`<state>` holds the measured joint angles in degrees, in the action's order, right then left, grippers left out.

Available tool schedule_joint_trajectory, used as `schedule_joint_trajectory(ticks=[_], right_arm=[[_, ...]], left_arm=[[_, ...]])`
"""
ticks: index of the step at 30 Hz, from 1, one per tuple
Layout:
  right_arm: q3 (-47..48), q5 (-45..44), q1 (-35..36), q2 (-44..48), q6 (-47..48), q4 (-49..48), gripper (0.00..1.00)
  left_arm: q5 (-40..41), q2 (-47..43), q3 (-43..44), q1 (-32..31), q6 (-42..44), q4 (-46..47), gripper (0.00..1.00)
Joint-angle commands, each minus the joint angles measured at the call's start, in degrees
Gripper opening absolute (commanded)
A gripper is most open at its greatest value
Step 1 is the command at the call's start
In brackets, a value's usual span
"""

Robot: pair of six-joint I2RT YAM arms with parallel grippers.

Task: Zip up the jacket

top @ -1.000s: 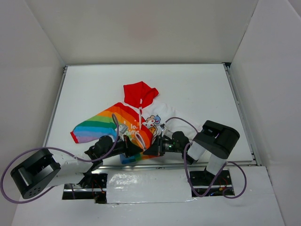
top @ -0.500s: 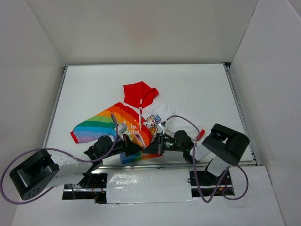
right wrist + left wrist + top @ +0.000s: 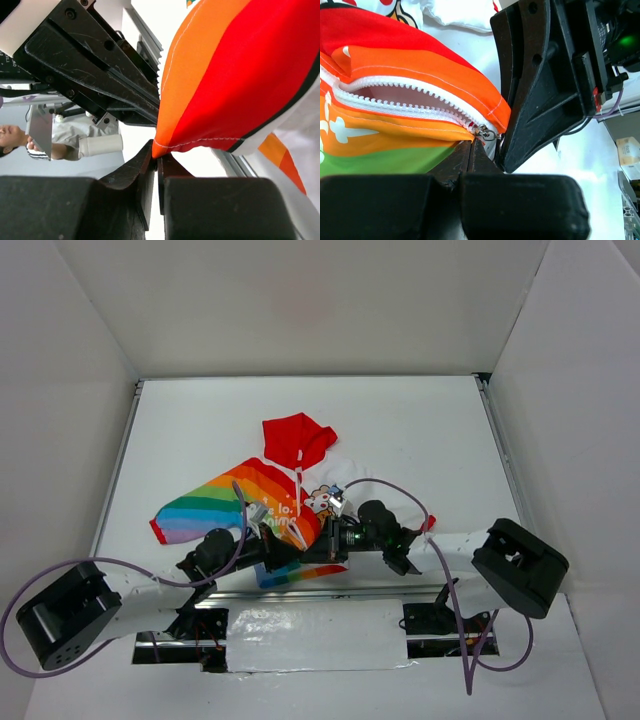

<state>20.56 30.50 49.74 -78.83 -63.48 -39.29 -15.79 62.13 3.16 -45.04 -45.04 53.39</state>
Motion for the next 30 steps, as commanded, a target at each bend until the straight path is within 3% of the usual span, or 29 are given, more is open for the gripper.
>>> schedule_joint_trajectory(ticks=[1, 3, 7, 16, 25, 27, 30], right_arm=[[2.2, -2.4, 0.5, 2.8, -0.6, 2.2, 0.13], [2.1, -2.0, 0.4, 3.2, -0.9, 2.4, 0.23], [2.1, -2.3, 0.5, 3.5, -1.0, 3.1, 0.33], [1.9, -2.3, 0.5, 4.0, -2.0, 3.2, 0.33], [1.5, -4.0, 0.5, 5.5, -2.3, 6.2, 0.19], [1.3, -4.4, 0.5, 6.2, -2.4, 6.9, 0.3], [0.7, -5.0, 0.5, 7.5, -2.4, 7.4, 0.38]], left_arm=[[-4.2, -1.7, -0.5, -0.6, 2.0, 1.3, 0.0], [-4.2, -2.5, -0.7, -0.6, 2.3, 0.7, 0.0], [-3.8, -3.9, -1.0, -0.6, 2.5, -0.3, 0.0], [-3.6, -3.4, -1.1, -0.6, 2.6, -0.1, 0.0], [-3.7, -3.6, -1.0, -0.6, 2.7, -0.1, 0.0], [-3.7, -3.9, -0.9, -0.6, 2.8, -0.6, 0.0], [-3.6, -4.1, -0.6, -0.6, 3.0, -1.0, 0.0]])
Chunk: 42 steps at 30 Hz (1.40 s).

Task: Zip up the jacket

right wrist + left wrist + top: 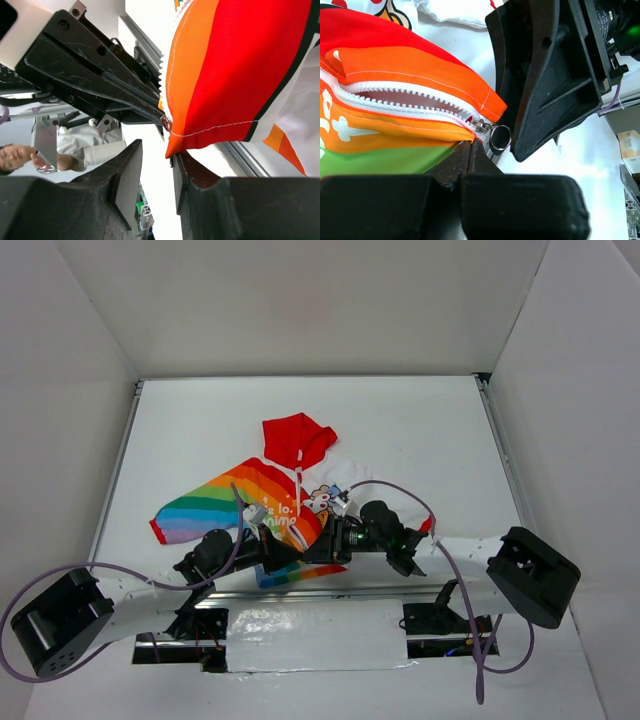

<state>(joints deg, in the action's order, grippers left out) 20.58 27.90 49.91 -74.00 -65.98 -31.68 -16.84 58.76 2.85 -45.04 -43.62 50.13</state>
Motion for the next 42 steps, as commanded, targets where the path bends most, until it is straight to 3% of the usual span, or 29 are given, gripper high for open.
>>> schedule_joint_trajectory(ticks=[1, 32, 42], right_arm=[[0.6, -2.6, 0.3, 3.1, 0.1, 0.0, 0.38], [-1.5, -4.3, 1.1, 4.9, -1.4, 1.4, 0.29], [-3.0, -5.3, 1.9, 5.4, -2.4, 1.0, 0.34]], left_arm=[[-2.5, -0.8, -0.2, -0.6, 1.6, 2.0, 0.0], [-2.5, 0.7, 0.1, -0.6, 1.5, 3.1, 0.0], [-2.5, 0.8, 0.3, -0.6, 1.5, 3.4, 0.0]])
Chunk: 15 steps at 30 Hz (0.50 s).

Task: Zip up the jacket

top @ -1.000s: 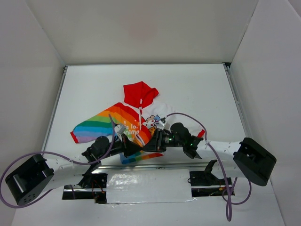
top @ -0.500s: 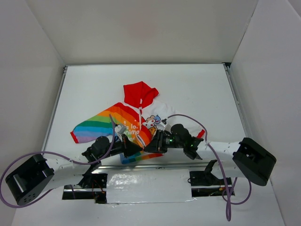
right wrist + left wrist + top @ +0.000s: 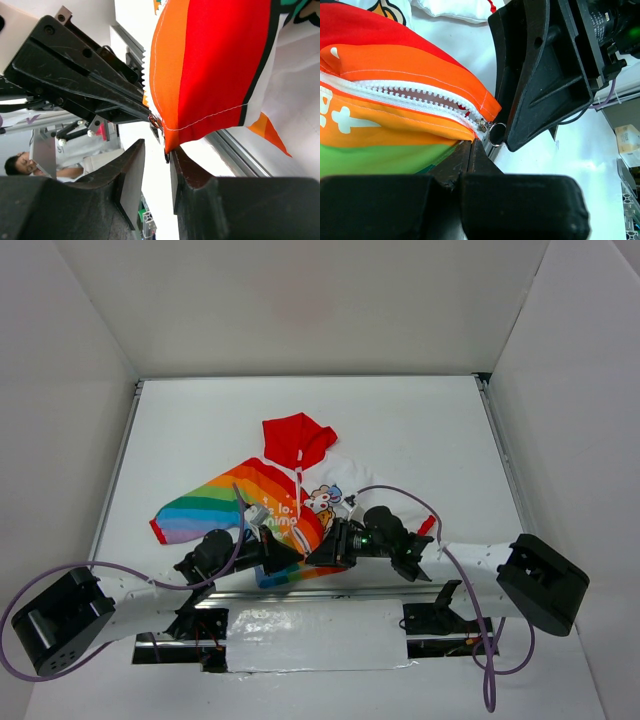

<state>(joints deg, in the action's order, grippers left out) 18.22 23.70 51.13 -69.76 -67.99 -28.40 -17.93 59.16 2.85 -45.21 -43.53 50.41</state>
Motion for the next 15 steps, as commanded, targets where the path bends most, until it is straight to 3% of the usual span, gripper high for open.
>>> schedule_joint_trajectory(ticks=[1, 15], right_arm=[[-0.6, -1.1, 0.7, 1.1, -0.5, -2.3, 0.35], [-1.8, -1.0, 1.5, 0.1, -1.4, -4.4, 0.43]], left_arm=[[-1.5, 0.5, 0.3, -0.4, 1.3, 3.3, 0.0], [-1.3, 0.3, 0.8, -0.4, 1.0, 3.3, 0.0]])
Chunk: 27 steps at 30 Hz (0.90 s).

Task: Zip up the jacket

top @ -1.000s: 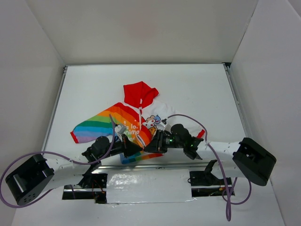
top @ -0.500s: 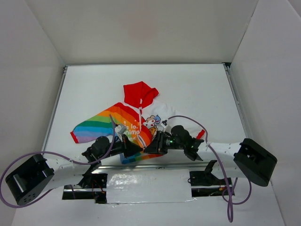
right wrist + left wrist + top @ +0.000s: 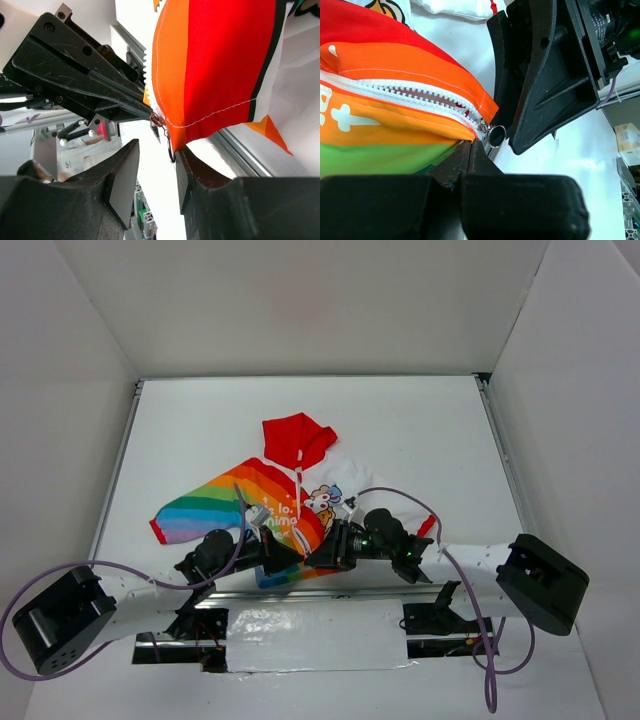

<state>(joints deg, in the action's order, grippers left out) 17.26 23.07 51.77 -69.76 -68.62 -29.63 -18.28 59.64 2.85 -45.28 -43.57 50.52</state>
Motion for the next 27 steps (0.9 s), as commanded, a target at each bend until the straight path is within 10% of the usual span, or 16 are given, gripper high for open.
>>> schedule_joint_trajectory(ticks=[1, 17, 27], right_arm=[[-1.0, -0.2, 0.9, -0.2, -0.9, -3.7, 0.43], [-1.0, -0.6, 1.8, -2.0, -1.8, -6.1, 0.31], [-0.8, -1.4, 2.1, -0.6, -2.2, -5.0, 0.01]], left_arm=[[-1.1, -0.2, 1.0, -0.3, 1.0, 3.1, 0.0], [-1.0, -0.4, 0.6, -0.4, 0.7, 3.4, 0.0], [-0.8, -0.8, 0.3, -0.3, 0.9, 3.1, 0.0]])
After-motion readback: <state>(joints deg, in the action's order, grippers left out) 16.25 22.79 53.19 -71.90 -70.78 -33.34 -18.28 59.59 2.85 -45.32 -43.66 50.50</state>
